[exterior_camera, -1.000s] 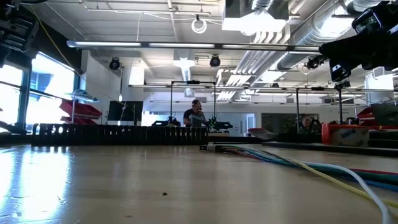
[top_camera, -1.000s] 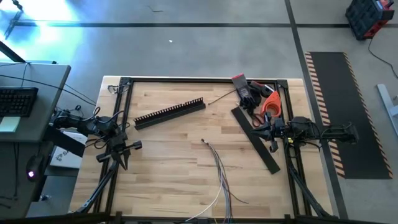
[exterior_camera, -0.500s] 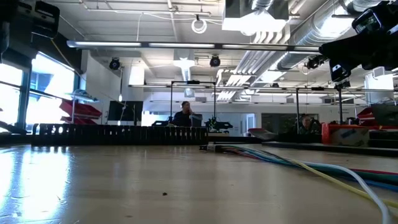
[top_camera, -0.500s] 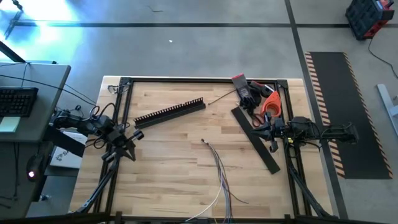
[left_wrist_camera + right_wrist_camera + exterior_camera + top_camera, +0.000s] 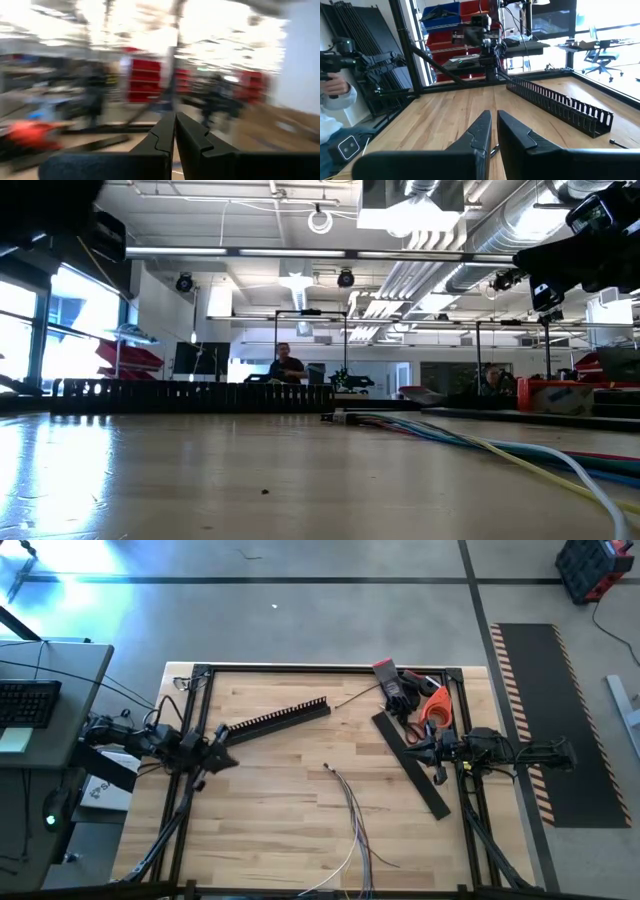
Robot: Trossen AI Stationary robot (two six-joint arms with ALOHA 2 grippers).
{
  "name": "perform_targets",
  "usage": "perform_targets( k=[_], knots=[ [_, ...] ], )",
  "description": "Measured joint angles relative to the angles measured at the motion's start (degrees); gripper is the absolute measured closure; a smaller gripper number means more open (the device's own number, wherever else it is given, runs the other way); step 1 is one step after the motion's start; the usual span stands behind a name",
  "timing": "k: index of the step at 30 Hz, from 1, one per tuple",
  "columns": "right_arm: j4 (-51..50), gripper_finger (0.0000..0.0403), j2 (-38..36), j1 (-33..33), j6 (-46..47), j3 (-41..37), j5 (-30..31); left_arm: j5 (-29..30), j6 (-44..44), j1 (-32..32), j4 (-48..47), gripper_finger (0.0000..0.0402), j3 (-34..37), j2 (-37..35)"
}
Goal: Ziptie cables
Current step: Adjust the cable duct on the table
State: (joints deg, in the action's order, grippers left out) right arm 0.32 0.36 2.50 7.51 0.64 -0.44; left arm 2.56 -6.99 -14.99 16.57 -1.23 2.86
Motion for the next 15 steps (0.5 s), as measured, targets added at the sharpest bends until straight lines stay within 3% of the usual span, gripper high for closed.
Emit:
perform_targets(
  k=[2,6,15],
  knots=[
    [0.0,0.0387,0.0,0.0,0.0,0.0,0.0,5.1,-0.8,0.4,0.0,0.0397,0.0,2.6],
    [0.0,0.0387,0.0,0.0,0.0,0.0,0.0,8.6,-1.4,2.2,2.7,0.0372,0.0,10.6],
    [0.0,0.0387,0.0,0.0,0.0,0.0,0.0,5.1,-1.3,13.8,0.7,0.0271,-11.3,36.6]
  ],
)
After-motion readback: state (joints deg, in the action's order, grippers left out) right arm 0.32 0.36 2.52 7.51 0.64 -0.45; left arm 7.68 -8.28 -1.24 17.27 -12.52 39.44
